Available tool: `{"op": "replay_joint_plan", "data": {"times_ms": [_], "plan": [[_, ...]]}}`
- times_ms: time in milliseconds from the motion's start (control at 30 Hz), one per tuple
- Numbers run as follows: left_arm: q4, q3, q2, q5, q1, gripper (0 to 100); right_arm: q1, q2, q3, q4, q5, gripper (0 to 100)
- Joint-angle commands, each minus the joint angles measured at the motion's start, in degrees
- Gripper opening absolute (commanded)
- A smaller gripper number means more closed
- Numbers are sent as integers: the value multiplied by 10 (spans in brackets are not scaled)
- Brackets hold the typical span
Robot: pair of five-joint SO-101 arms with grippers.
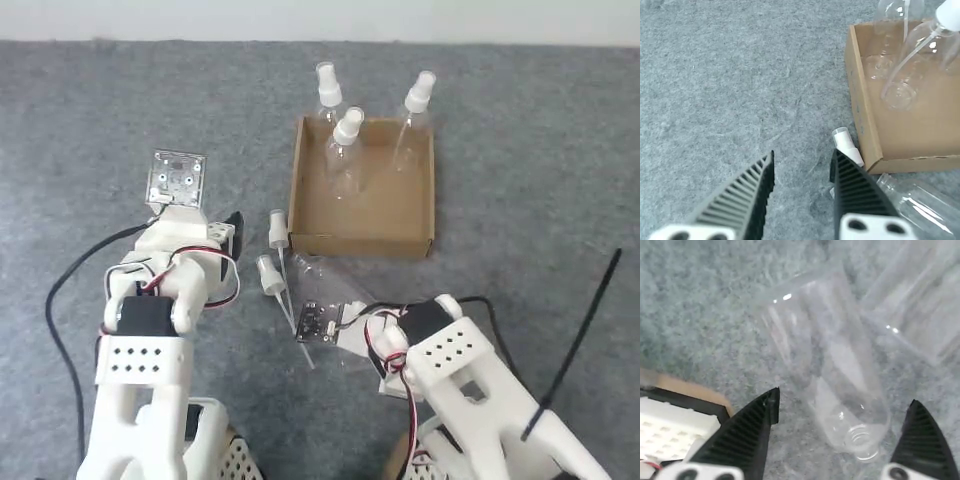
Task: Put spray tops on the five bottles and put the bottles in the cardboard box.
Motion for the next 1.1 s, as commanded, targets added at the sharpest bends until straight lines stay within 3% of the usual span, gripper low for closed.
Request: {"op": "replay_joint_plan", "data": {"times_ms": [0,167,300,400,500,867,967,1067], "plan": [[-13,-25,1,4,0,167,-1,-4,13,-34,4,226],[-13,-25,1,4,-1,167,-4,-4,77,-121,7,134],[-13,-25,1,4,-1,167,-2,-8,82,-128,5,122],[-13,-25,1,4,-1,167,-1,-12,66,-125,5,54],[-14,-25,1,4,-2,167,-2,-12,23,-80,5,4],[-15,-25,1,4,-3,167,0,-13,-199,117,5,6],[-15,-25,1,4,-3,167,44,-13,-282,182,7,6],[-15,-25,1,4,-4,167,160,-9,-369,221,17,7]]}}
